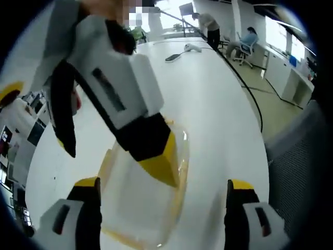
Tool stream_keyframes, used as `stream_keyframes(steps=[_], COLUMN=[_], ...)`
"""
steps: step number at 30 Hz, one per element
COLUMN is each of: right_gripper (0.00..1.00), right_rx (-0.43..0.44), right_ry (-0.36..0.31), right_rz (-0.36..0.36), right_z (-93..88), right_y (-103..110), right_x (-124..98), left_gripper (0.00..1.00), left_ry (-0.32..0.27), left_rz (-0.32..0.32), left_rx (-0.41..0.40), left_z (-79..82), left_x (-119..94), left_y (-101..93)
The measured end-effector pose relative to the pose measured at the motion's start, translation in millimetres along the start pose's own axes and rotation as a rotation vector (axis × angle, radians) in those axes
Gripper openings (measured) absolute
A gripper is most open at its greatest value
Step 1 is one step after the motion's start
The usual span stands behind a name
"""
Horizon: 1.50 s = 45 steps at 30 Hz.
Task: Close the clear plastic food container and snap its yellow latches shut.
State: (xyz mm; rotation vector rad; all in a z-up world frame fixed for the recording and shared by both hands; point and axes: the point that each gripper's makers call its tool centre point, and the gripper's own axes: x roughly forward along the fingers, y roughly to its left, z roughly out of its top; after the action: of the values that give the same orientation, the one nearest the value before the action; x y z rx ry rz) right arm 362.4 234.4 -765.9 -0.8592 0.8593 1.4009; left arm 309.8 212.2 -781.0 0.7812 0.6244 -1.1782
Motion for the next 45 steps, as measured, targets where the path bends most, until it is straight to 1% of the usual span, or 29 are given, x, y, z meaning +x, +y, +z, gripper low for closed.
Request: stream_keyframes(steps=[2, 3, 5, 6, 9, 14, 20, 22, 24, 27, 29, 31, 34, 35, 37, 38, 39, 40, 45], right_gripper=[0.97, 0.96, 0.95, 0.95, 0.95, 0.94, 0.92, 0.92, 0.91, 0.89, 0.88, 0.86, 0.84, 0.83, 0.79, 0.75, 0.76, 0.76, 0.75], right_rx=[-0.008, 0.005, 0.023, 0.023, 0.007, 0.01, 0.008, 0.011, 0.012, 0.007, 0.005, -0.007, -0.009, -0.01, -0.022, -0.049, -0.036, -0.033, -0.038], right_ry=[-0.011, -0.013, -0.014, -0.011, 0.021, 0.033, 0.053, 0.062, 0.073, 0.086, 0.097, 0.109, 0.111, 0.121, 0.146, 0.167, 0.153, 0.153, 0.171], right_rz=[-0.029, -0.029, -0.028, -0.034, -0.053, -0.069, -0.076, -0.076, -0.074, -0.074, -0.079, -0.084, -0.086, -0.088, -0.096, -0.091, -0.093, -0.089, -0.087], right_z=[-2.4, -4.9, -9.1, -11.2, -20.8, -29.9, -41.1, -44.6, -49.2, -53.8, -57.2, -60.1, -61.0, -62.3, -66.4, -69.5, -67.9, -68.0, -68.4], right_y=[-1.2, 1.0, 5.5, 6.7, 10.8, 18.8, 27.6, 29.3, 32.8, 36.7, 36.8, 36.6, 35.2, 35.0, 32.7, 32.2, 32.2, 31.8, 32.3], right_x=[-4.9, -6.9, -8.2, -8.2, -8.5, -10.1, -5.9, -4.1, -0.8, 3.5, 5.7, 6.7, 7.6, 8.3, 9.1, 8.6, 9.6, 9.7, 10.9], left_gripper=[0.99, 0.99, 0.99, 0.99, 0.98, 0.94, 0.93, 0.91, 0.9, 0.88, 0.86, 0.85, 0.84, 0.84, 0.81, 0.79, 0.75, 0.75, 0.74], left_ry=[0.007, 0.011, 0.012, 0.015, 0.042, 0.075, 0.1, 0.108, 0.13, 0.138, 0.149, 0.166, 0.169, 0.173, 0.181, 0.19, 0.197, 0.191, 0.203], left_rz=[0.001, 0.01, 0.011, 0.002, 0.001, -0.019, -0.029, -0.038, -0.049, -0.059, -0.068, -0.081, -0.085, -0.089, -0.083, -0.079, -0.074, -0.079, -0.086], left_rx=[0.01, 0.029, 0.025, 0.011, 0.019, 0.005, 0.029, 0.033, 0.053, 0.063, 0.079, 0.082, 0.092, 0.099, 0.131, 0.159, 0.174, 0.157, 0.153], left_z=[-2.1, -3.2, -3.9, -5.3, -12.6, -23.4, -27.4, -28.6, -32.5, -33.5, -35.1, -37.8, -37.9, -38.4, -39.8, -40.7, -41.2, -40.1, -41.1], left_x=[-1.8, -3.3, -4.4, -5.1, -7.5, -9.7, -9.9, -8.1, -5.3, -3.2, -0.8, 0.9, 2.5, 3.4, 5.9, 5.5, 4.7, 5.4, 5.5], left_y=[2.0, 5.8, 8.9, 10.0, 15.0, 21.0, 29.7, 30.2, 31.0, 31.2, 30.5, 29.1, 28.6, 28.1, 30.5, 32.6, 35.1, 34.9, 34.1])
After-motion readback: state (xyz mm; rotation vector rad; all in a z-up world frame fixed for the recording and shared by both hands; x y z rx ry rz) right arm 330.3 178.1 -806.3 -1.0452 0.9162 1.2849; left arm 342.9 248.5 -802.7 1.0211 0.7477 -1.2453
